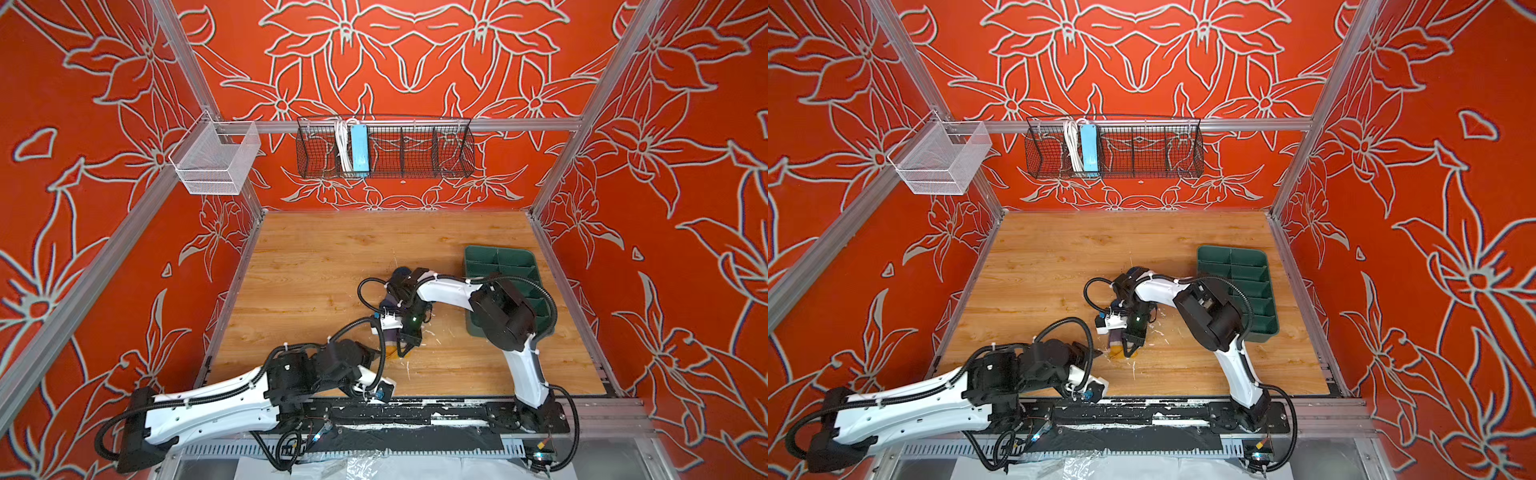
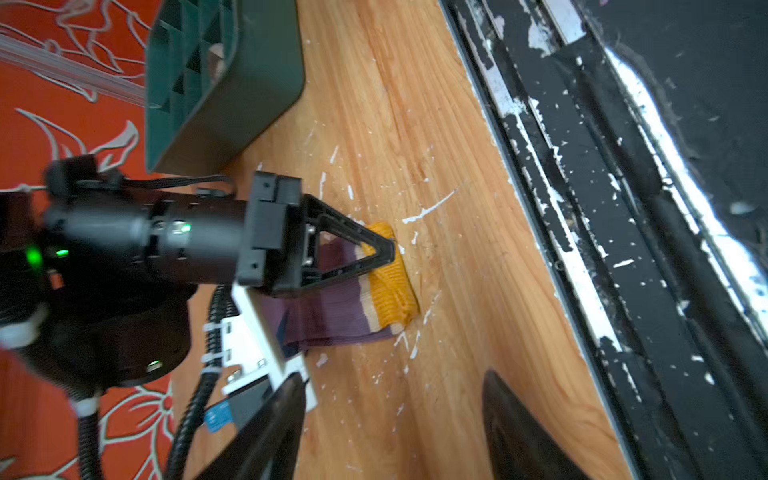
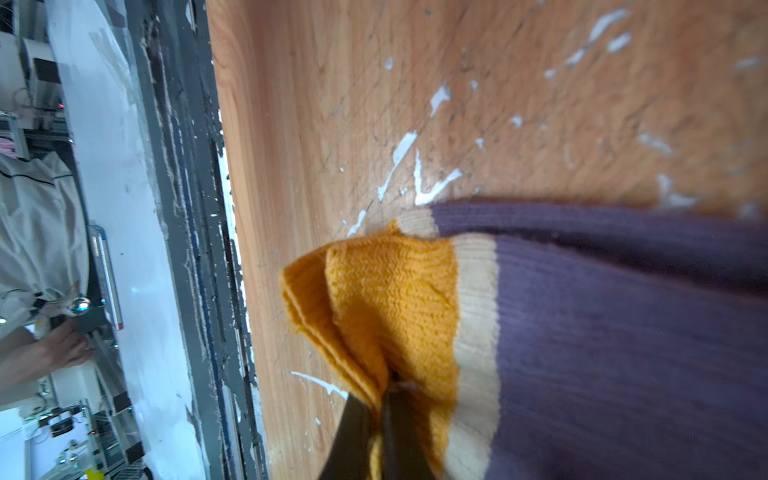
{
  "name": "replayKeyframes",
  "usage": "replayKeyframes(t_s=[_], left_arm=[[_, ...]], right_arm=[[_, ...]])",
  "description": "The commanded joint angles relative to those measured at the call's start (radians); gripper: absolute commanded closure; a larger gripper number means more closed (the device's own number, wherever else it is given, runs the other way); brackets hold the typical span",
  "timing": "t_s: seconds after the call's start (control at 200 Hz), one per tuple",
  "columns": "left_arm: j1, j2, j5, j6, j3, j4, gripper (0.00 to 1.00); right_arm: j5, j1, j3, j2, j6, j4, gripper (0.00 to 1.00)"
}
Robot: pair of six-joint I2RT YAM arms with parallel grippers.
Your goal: Roll the socks
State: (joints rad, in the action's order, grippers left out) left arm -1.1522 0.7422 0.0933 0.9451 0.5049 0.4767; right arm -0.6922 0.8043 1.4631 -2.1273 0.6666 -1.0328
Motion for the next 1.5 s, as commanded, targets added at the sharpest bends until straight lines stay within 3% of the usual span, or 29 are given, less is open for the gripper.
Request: replayKeyframes(t_s=[0.0, 0.585, 0.841, 1.101, 1.336, 1.496], left_arm=[[-0.007, 0.109, 0.027, -0.072, -0.001, -0.089, 0.40], [0.019, 0.492, 0.168, -0.193, -0.039, -0.409, 0.49], [0.077, 0.538, 0.138, -0.204, -0.029, -0.425, 0.67], [0.160, 0.568, 0.093, -0.264, 0.001, -0.434, 0.73], [0.171, 0.640, 0.078, -0.276, 0.060, -0.386, 1.00], [0.196, 0.680, 0.029, -0.291, 0.117, -0.290, 1.00]], right_arm=[[-0.014, -0.002, 0.013, -0.024, 0.031, -0.036, 1.00], [-0.041, -0.021, 0.000, -0.016, 0.049, 0.048, 1.00], [-0.057, -0.031, -0.004, -0.004, 0.059, 0.051, 1.00], [-0.066, -0.033, -0.013, 0.007, 0.065, 0.054, 1.00], [-0.057, -0.034, -0.036, 0.034, 0.048, 0.075, 1.00], [-0.026, -0.054, -0.099, 0.103, -0.006, 0.168, 0.98]])
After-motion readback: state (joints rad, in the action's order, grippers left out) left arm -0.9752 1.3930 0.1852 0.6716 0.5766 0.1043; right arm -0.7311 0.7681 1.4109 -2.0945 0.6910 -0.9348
